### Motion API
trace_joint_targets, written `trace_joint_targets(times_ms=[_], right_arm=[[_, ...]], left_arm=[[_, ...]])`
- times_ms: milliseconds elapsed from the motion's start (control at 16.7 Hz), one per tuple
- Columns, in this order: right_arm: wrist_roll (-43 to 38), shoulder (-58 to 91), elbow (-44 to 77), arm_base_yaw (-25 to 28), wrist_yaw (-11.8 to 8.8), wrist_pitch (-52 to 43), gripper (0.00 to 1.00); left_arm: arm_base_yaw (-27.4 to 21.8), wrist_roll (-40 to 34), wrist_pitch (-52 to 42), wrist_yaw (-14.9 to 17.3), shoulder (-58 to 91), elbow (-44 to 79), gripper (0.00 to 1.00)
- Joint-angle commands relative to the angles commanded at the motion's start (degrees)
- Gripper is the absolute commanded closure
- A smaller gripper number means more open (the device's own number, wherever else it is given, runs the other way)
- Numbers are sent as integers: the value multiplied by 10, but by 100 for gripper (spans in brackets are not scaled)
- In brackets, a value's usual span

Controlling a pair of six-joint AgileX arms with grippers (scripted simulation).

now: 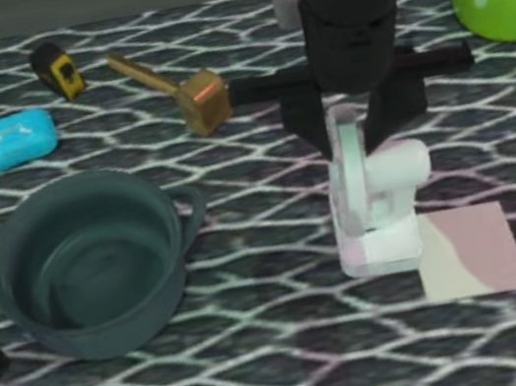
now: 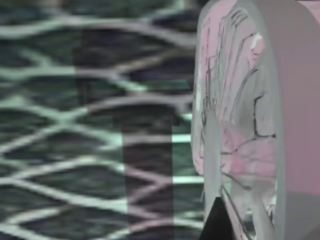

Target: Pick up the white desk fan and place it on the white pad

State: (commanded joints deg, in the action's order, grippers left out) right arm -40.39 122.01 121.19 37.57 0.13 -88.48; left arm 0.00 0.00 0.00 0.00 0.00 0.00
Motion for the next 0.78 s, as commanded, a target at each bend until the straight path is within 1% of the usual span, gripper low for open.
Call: trace_joint_targets(times_ms=[180, 360, 540, 780], right_arm=[[34, -4, -13, -4, 0, -1, 100], [123, -17, -40, -13, -1, 1, 100], [265, -42, -78, -28, -2, 10, 100], [517, -93, -139, -54, -4, 32, 100]], left_arm=[[0, 0, 0, 0, 0, 0, 0], [0, 0, 0, 0, 0, 0, 0], [0, 0, 0, 0, 0, 0, 0], [0, 0, 0, 0, 0, 0, 0]])
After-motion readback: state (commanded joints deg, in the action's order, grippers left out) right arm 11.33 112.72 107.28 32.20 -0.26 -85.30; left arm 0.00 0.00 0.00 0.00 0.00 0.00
